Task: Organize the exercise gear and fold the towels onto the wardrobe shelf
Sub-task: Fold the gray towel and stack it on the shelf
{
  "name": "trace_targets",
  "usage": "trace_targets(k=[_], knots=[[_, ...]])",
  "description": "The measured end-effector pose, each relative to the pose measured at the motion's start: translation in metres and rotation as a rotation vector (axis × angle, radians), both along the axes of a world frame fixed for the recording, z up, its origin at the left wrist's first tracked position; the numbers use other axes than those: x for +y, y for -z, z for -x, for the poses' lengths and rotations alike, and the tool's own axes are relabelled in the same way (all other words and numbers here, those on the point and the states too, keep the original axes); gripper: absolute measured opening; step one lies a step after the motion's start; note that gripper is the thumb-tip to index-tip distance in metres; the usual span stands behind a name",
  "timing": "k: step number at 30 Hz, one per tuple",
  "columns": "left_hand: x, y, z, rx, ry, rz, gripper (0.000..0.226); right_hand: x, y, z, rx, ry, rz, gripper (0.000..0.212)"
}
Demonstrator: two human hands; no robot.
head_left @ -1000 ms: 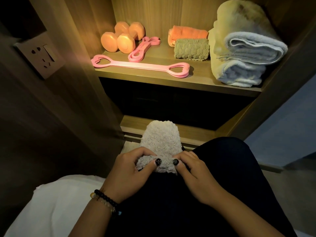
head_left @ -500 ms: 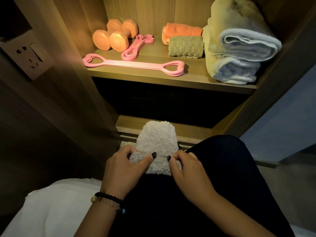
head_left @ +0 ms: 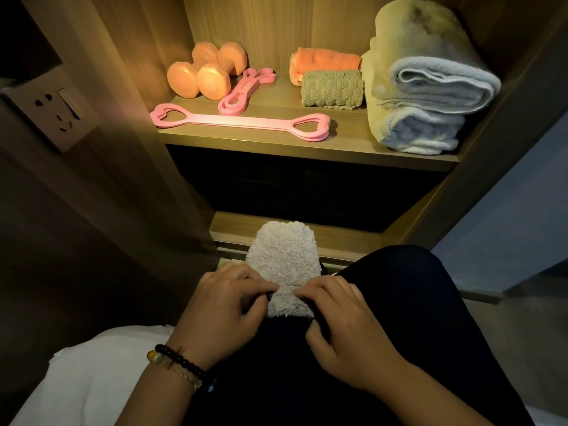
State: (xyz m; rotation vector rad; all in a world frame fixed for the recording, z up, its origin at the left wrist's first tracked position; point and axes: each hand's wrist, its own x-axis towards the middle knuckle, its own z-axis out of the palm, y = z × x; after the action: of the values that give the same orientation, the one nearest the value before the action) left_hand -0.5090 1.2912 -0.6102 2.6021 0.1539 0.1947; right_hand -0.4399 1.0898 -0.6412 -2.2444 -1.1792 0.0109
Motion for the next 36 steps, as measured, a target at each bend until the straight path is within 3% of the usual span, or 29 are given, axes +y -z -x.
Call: trace_targets(k=[6,11,17,21,25,29,33,36], knots=[[0.012,0.006,0.016,0.044,0.030,0.071,0.046,0.007,0.007,-0.004,-0.111,-0.002,0.086,0.038],[0.006,0.009,0.016,-0.024,-0.031,0.111,0.036,0.009,0.006,-0.013,-0.041,-0.051,0.065,0.035],[-0.001,0.007,0.025,-0.142,-0.120,0.271,0.026,0.003,-0.001,-0.008,-0.035,-0.081,-0.139,0.025],[-0.003,0.007,0.030,-0.131,-0.229,0.394,0.009,0.006,0.003,-0.003,0.196,-0.033,-0.226,0.022],[-0.007,0.005,0.018,-0.031,-0.347,0.491,0.022,0.013,0.003,-0.004,0.494,0.072,-0.342,0.010],[-0.007,0.004,-0.001,0.108,-0.392,0.412,0.015,0.019,0.001,-0.010,0.596,0.211,-0.357,0.005],[-0.005,0.008,-0.012,0.122,-0.503,0.313,0.017,0.025,0.005,-0.022,0.392,0.271,-0.206,0.004],[-0.006,0.013,-0.008,-0.117,-0.572,0.285,0.042,0.026,0.002,-0.025,-0.052,0.175,-0.150,0.007]])
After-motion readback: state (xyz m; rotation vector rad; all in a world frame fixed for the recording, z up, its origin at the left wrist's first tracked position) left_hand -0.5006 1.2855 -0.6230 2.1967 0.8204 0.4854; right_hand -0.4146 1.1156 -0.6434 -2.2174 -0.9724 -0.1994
